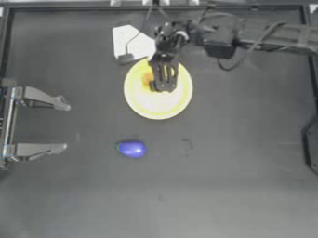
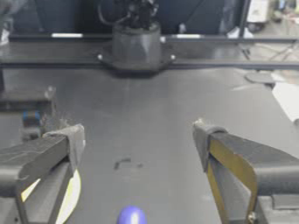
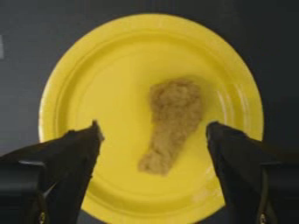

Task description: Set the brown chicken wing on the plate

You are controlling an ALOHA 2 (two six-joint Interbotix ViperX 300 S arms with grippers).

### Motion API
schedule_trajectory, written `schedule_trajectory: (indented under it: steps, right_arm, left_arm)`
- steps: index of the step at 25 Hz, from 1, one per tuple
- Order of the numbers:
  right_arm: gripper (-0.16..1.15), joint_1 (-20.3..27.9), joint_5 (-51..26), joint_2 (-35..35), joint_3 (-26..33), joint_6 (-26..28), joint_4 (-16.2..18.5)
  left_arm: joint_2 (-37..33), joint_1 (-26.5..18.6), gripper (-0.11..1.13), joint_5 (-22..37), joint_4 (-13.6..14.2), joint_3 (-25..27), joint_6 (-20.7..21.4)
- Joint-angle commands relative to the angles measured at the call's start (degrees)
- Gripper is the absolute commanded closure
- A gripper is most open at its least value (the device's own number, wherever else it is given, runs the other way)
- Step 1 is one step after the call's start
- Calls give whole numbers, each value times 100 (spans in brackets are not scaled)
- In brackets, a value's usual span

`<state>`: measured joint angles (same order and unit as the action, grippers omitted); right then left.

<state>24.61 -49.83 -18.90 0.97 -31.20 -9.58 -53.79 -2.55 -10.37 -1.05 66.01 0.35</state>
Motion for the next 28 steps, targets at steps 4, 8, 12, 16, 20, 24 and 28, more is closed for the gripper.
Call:
schedule_trajectory:
  steps: [4, 8, 12, 16, 20, 24, 28]
  right_arm:
    - [-1, -18, 606, 958, -598, -9, -299]
    - [-1, -79, 1063, 1477, -1116, -44, -554]
    - [-1, -246, 1600, 2048, -1714, -35, -712]
    - [-1, -387, 2197, 2593, -2285, -44, -976]
    - [-1, -545, 2698, 3076, -2839, -44, -1266]
    - [-1, -800, 3287, 3516, -3357, -44, -1485]
    - [-1, -976, 3718, 3894, -3797, -35, -1714]
  left_arm:
    - [97, -35, -1, -18, -9, -88, 9]
    - [97, -44, -1, -18, 0, -79, 18]
    - [97, -70, -1, -18, 0, -88, 18]
    - [97, -97, -1, -18, 0, -79, 18]
    - [88, -114, -1, 9, 0, -79, 18]
    - [79, -141, -1, 44, 9, -79, 18]
    - [62, -141, -1, 53, 18, -79, 18]
